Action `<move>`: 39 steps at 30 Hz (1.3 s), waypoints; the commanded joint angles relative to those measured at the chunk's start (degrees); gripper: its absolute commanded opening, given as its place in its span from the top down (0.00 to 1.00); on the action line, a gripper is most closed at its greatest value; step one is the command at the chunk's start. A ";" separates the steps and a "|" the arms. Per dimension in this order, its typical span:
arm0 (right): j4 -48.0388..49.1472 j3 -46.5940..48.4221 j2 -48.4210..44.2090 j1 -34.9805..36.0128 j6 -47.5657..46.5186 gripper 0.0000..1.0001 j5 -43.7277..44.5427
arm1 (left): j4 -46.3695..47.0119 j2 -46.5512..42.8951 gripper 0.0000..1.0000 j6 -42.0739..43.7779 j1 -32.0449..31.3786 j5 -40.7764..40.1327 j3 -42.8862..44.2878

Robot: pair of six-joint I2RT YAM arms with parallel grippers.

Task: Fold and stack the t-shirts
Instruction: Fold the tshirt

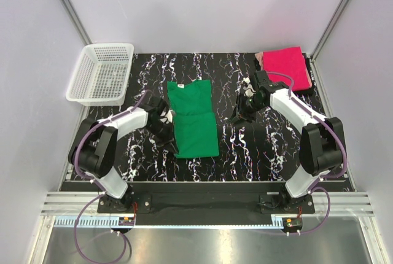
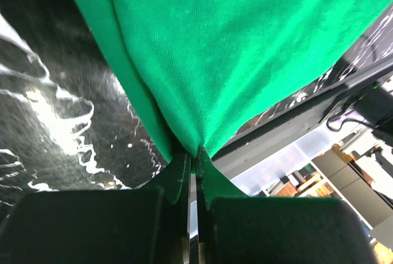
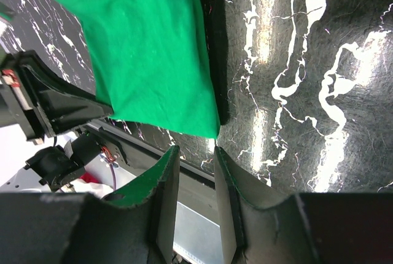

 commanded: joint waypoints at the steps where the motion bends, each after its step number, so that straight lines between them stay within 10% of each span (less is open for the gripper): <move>1: 0.61 1.93 -0.91 -0.07 0.53 0.65 -1.02 | -0.43 -3.50 1.00 0.68 -0.30 1.28 -1.76; 5: 0.61 2.19 -0.91 -0.07 0.53 0.64 -1.10 | -0.35 -4.65 0.99 1.03 -0.39 1.90 -3.17; 7: 0.61 2.28 -1.00 -0.07 0.53 0.65 -1.19 | -0.35 -5.96 0.73 1.04 -0.48 1.37 -3.78; 17: -0.79 3.95 -1.00 -0.07 -1.14 0.64 -0.40 | -7.98 -14.84 0.36 -0.63 1.45 -6.18 9.64; 26: -1.93 6.33 0.23 1.24 -1.58 0.65 -3.83 | -1.42 -12.82 0.51 -3.44 1.63 -13.56 4.94; 39: -1.15 -10.36 -12.33 4.76 -2.54 0.60 -3.13 | 6.24 -28.21 0.42 -11.98 0.58 -16.84 -12.05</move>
